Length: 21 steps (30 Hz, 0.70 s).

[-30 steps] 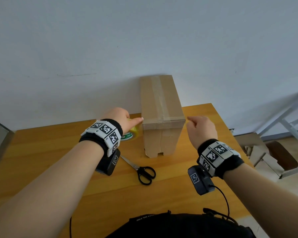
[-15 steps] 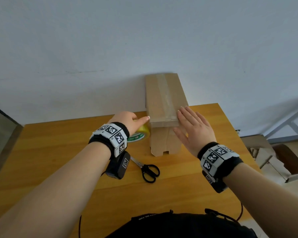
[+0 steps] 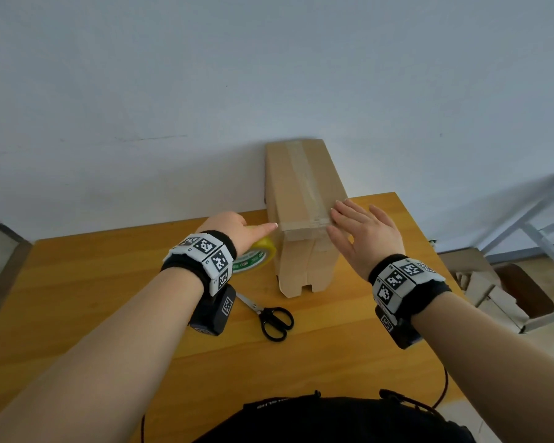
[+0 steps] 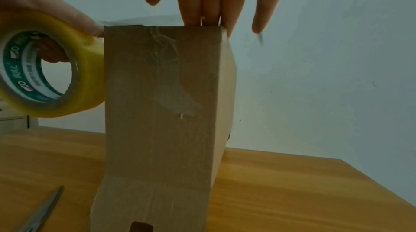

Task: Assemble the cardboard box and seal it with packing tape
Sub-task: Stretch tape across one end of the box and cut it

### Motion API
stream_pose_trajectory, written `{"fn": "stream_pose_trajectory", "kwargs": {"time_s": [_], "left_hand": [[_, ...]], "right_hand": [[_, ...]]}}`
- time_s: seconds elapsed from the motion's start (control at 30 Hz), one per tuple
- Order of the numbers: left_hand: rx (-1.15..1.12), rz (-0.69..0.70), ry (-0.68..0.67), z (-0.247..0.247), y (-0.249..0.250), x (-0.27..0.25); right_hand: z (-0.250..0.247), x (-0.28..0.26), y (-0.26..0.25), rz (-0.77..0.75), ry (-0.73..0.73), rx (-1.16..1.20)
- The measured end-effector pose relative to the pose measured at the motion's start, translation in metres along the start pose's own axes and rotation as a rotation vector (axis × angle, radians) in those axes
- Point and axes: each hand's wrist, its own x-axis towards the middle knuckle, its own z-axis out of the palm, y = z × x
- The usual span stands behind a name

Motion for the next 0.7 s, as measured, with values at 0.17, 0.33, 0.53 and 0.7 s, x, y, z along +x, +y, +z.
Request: {"fn": "stream_pose_trajectory", "kwargs": {"time_s": [0.17, 0.33, 0.53, 0.7], "left_hand": [[0.129, 0.004, -0.038, -0.003, 0.005, -0.002], [0.041, 0.050, -0.044, 0.000, 0.003, -0.002], [-0.018, 0.081, -0.024, -0.001, -0.002, -0.001], [-0.034, 0.078, -0.005, -0.002, -0.009, -0.001]], "right_hand": [[0.002, -0.005, -0.003, 0.033, -0.043, -0.012], [0.001, -0.010, -0.014, 0.150, -0.123, 0.050], [-0.005, -0.011, -0.060, 0.007, -0.162, -0.037], [0.006, -0.015, -0.080, -0.131, -0.195, -0.080]]}}
